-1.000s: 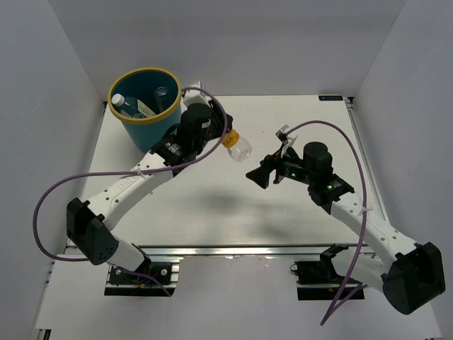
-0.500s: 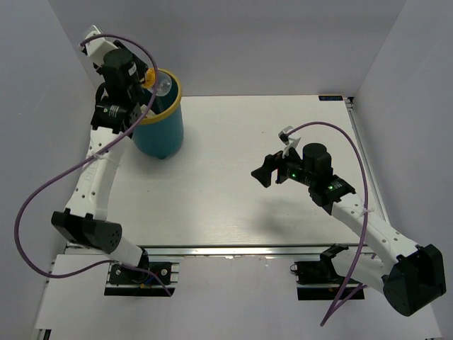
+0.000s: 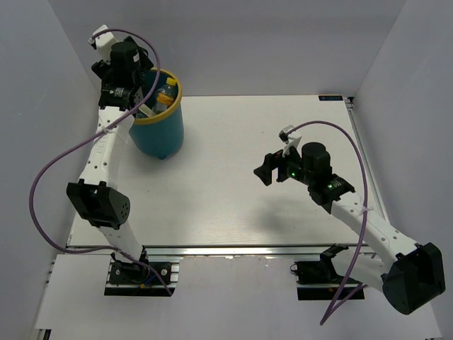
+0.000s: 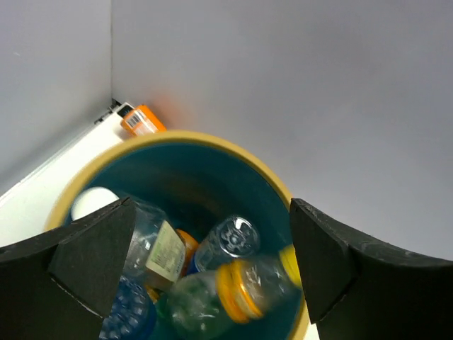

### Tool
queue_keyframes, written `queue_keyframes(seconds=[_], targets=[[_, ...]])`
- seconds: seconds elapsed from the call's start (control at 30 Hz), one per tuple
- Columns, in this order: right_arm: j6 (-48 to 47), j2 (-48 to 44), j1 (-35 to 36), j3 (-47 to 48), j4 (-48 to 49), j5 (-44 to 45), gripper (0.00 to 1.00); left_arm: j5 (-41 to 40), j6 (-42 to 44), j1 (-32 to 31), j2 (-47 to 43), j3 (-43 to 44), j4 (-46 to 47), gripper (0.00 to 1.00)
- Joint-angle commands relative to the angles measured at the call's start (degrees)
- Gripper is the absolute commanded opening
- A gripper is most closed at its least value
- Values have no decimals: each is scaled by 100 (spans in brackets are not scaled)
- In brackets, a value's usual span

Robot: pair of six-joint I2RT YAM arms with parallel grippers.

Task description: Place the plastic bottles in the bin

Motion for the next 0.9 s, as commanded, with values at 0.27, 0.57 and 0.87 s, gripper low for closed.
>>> queue_keyframes(seconds=[0.27,0.57,0.87], targets=[[-100,239,-34,307,45,172,89,715,-659,1602,-719,12,-730,98],[-144,248,-52,237,-175,356,89,1779,-1617,2998,-983,-1456,-423,98],[-276,415,-69,316,-271,541,89,3107,-1802,3360,-438,-2291,621,98]])
